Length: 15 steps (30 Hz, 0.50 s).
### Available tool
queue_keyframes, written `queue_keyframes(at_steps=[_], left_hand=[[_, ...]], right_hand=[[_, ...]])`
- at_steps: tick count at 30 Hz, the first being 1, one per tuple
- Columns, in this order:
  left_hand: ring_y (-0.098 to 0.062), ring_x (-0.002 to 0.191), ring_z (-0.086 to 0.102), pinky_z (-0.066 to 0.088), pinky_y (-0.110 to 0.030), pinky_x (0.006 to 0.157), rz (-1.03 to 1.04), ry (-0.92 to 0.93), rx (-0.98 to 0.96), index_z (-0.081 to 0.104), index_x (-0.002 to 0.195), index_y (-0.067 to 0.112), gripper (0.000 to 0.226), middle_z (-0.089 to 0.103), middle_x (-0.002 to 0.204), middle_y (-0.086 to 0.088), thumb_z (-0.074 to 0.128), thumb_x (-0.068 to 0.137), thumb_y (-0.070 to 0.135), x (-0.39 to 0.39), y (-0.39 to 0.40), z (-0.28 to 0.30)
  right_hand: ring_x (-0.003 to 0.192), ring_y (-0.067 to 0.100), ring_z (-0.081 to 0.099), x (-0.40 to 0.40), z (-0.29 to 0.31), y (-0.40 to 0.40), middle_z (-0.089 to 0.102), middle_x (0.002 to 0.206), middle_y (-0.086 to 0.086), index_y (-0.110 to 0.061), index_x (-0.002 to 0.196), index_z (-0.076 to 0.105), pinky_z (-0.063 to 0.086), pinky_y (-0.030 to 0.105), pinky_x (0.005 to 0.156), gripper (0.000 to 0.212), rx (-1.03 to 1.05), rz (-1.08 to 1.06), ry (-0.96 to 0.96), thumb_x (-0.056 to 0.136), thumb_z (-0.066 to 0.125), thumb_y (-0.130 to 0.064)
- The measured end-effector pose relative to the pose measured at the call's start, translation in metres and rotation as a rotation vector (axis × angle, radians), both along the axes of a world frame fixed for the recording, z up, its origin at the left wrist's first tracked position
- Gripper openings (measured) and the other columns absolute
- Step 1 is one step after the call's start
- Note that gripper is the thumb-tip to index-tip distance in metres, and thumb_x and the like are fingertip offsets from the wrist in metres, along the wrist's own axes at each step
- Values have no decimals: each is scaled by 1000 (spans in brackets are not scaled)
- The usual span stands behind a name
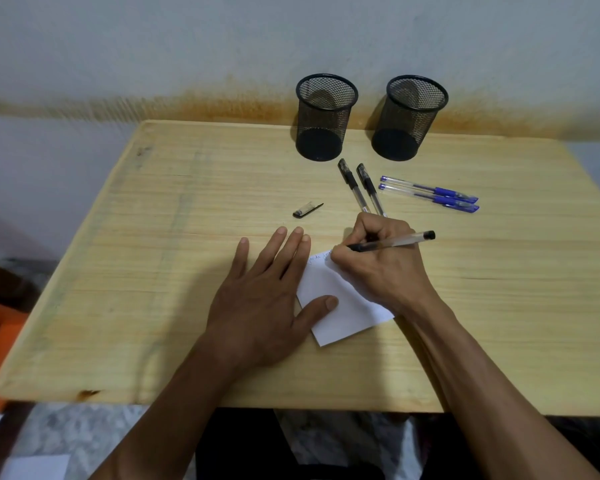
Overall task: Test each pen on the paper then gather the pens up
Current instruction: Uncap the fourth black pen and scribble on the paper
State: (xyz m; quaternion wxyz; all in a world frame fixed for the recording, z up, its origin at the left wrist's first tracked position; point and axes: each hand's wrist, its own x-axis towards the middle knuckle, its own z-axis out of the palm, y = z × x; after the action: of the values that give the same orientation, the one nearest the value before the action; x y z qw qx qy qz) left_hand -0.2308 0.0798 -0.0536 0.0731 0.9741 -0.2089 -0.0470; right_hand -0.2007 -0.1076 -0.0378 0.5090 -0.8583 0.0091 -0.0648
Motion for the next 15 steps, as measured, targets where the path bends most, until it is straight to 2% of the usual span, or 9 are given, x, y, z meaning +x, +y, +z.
queue_keyframes(at_steps=[3,8,11,15], left_hand=[[-5,149,-22,-5,-50,122,-6,-2,-5,-7,158,23,89,-14,165,11,-1,86,77,0,0,-1],[-6,149,-21,-4,-50,122,-6,-4,0,-7,158,23,89,-15,165,11,-1,87,77,0,1,-1],[-6,149,-21,-4,-50,122,-7,-8,-3,-7,158,23,89,-14,165,11,0,87,77,0,0,0],[-6,148,-22,-4,-50,122,-6,-8,13,-9,157,24,88,-16,165,11,0,87,77,0,0,-1]], right_hand=[[48,4,45,-1,0,0,61,55,12,-1,61,56,38,19,46,19,18,-17,-1,70,73,-1],[48,6,47,-1,0,1,62,57,12,-2,61,58,40,22,46,18,2,-26,-2,69,74,-2],[50,13,52,0,0,0,65,59,12,-2,63,59,44,28,48,17,2,-27,0,70,74,-3],[50,6,48,-1,1,-2,62,57,12,-3,60,56,41,24,47,20,8,-21,8,70,74,-1]])
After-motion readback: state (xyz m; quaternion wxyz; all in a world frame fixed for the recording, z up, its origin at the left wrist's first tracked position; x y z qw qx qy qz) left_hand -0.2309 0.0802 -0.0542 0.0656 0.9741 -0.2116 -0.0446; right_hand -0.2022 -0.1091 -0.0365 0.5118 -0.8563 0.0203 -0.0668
